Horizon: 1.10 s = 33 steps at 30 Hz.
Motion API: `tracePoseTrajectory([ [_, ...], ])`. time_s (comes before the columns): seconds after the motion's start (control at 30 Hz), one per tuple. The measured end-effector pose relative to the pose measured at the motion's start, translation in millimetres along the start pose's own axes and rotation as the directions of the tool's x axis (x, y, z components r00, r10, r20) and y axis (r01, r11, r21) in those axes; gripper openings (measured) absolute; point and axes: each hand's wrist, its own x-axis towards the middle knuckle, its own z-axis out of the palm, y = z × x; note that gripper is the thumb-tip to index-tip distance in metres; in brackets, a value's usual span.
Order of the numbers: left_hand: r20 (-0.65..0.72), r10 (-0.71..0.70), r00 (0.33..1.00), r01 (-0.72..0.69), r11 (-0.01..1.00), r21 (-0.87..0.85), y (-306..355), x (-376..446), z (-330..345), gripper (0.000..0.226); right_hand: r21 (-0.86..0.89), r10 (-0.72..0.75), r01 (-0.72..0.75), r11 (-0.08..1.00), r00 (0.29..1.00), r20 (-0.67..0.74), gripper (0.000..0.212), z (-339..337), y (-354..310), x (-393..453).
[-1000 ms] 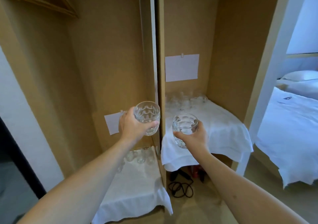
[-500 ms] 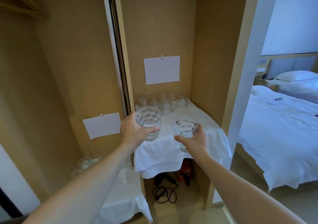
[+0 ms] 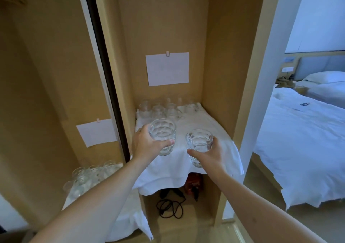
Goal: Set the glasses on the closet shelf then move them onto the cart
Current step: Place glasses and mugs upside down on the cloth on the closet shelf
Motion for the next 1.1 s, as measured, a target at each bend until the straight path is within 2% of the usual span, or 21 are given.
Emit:
tracePoseTrajectory([
  [0.2, 0.037, 0.013, 0.999, -0.013, 1.0, -0.005, -16.6, 48.7, 35.3, 0.09, -0.009, 0.028, -0.028, 1.0, 0.999, -0.029, 0.086, 16.3, 13.3, 45.4],
  [0.3, 0.052, 0.0, 0.999, 0.001, 1.0, -0.006, -26.1, 74.6, 53.3, 0.097, -0.045, 0.037, -0.039, 0.998, 0.998, -0.045, 0.09, 22.6, 16.6, 67.3],
  [0.47, 0.078, -0.004, 0.997, 0.005, 1.0, -0.008, -40.2, 110.5, 77.9, 0.094, -0.09, 0.049, -0.054, 0.994, 0.997, -0.067, 0.072, 32.3, 14.4, 104.7],
  [0.83, 0.147, -0.014, 0.989, 0.012, 1.0, 0.018, -67.7, 169.0, 131.6, 0.095, -0.204, 0.091, -0.122, 0.971, 0.984, -0.152, 0.103, 62.5, 40.6, 170.4],
  [1.1, 0.132, -0.051, 0.99, 0.04, 0.996, 0.086, -72.2, 187.8, 170.3, 0.107, -0.163, 0.151, -0.167, 0.972, 0.983, -0.108, 0.102, 64.0, 66.3, 218.9],
])
